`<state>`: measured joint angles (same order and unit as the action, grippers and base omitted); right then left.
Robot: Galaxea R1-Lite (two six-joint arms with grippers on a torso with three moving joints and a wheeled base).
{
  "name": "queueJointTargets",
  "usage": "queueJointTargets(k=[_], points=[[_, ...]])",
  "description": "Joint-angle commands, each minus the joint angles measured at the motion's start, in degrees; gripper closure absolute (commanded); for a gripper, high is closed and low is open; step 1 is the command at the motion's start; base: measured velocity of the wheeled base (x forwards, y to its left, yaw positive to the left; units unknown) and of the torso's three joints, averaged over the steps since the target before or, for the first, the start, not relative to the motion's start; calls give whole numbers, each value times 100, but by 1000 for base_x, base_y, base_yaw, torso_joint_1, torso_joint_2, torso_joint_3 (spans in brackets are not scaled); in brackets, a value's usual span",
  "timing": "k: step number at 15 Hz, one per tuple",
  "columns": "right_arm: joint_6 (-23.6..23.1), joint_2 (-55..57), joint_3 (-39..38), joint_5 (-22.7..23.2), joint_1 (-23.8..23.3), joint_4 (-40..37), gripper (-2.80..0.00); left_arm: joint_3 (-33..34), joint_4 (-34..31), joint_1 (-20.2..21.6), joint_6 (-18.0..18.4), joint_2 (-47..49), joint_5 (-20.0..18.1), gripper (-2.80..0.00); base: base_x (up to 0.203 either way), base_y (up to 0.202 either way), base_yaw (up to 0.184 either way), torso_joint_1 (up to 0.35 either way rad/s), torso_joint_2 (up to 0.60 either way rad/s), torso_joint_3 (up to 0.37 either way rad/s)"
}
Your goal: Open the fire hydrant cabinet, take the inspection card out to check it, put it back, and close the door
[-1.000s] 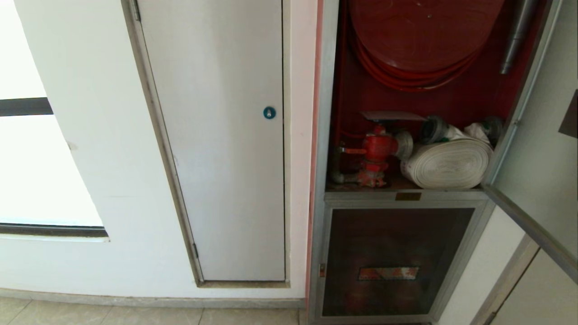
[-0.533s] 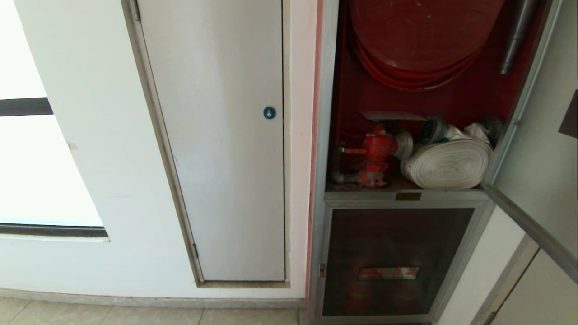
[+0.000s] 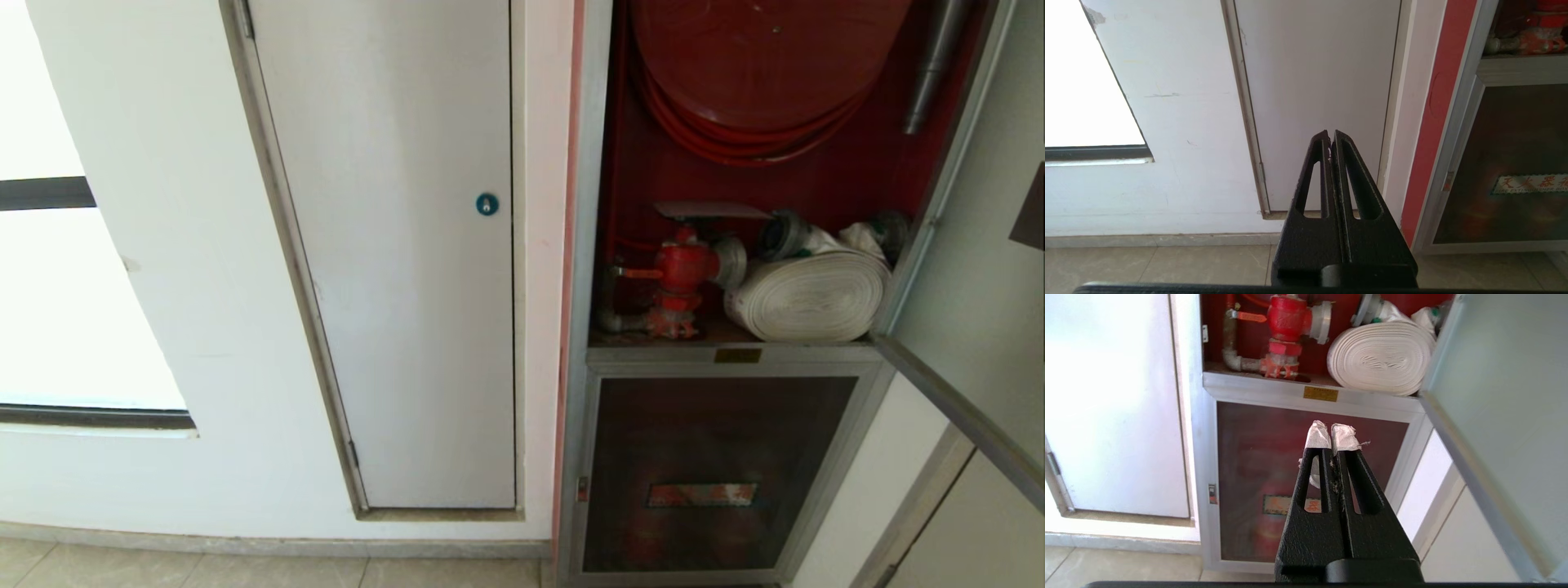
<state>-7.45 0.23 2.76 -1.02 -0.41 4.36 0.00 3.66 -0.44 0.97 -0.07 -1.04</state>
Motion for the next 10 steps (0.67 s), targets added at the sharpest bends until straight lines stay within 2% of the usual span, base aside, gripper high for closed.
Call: queueJointTargets(k=[1,8,10], points=[[10,-23,-281,83,-2,139,0,132,3,0,0,7,-2,0,0,0,0,0,0,0],[64,-23,-276,171,-2,-484,0,132,3,0,0,7,-2,0,0,0,0,0,0,0],[312,-23,-279,190,6,-494,0,137,3,0,0,7,-2,0,0,0,0,0,0,0]])
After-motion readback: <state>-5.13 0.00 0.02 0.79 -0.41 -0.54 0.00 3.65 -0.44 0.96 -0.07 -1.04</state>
